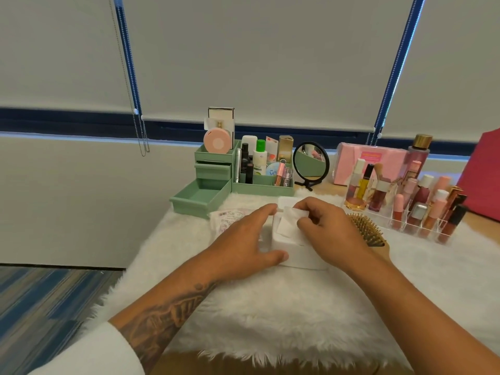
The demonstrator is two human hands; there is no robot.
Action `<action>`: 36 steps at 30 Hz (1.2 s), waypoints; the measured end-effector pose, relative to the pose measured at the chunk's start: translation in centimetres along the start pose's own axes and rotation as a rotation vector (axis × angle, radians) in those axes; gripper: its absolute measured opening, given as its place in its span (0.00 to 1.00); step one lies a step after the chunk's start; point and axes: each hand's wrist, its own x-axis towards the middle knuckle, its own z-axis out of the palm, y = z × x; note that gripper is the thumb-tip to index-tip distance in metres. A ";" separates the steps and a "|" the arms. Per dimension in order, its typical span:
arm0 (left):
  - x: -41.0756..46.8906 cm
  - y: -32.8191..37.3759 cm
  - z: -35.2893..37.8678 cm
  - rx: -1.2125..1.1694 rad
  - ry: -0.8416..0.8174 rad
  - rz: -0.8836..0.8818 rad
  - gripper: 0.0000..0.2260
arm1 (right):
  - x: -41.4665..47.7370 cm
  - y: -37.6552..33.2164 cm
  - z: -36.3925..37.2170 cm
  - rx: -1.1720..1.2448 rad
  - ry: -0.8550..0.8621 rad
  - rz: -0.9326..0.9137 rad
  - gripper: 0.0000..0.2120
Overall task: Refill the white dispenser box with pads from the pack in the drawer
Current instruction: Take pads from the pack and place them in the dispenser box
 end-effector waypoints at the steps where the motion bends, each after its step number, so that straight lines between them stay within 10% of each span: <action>1: 0.0 0.0 0.0 0.002 -0.002 0.000 0.39 | -0.1 0.2 0.2 -0.078 -0.009 -0.013 0.11; 9: -0.1 -0.1 0.2 0.005 0.024 0.006 0.39 | -1.1 1.5 1.0 -0.238 0.217 -0.305 0.12; 30: -1.4 0.2 -0.9 0.169 -0.026 0.079 0.43 | -1.8 1.9 -0.1 -0.448 -0.189 -0.443 0.27; 36: -4.4 -2.2 -3.7 0.196 0.042 0.107 0.23 | -2.1 2.0 -0.7 -0.423 -0.178 -0.482 0.26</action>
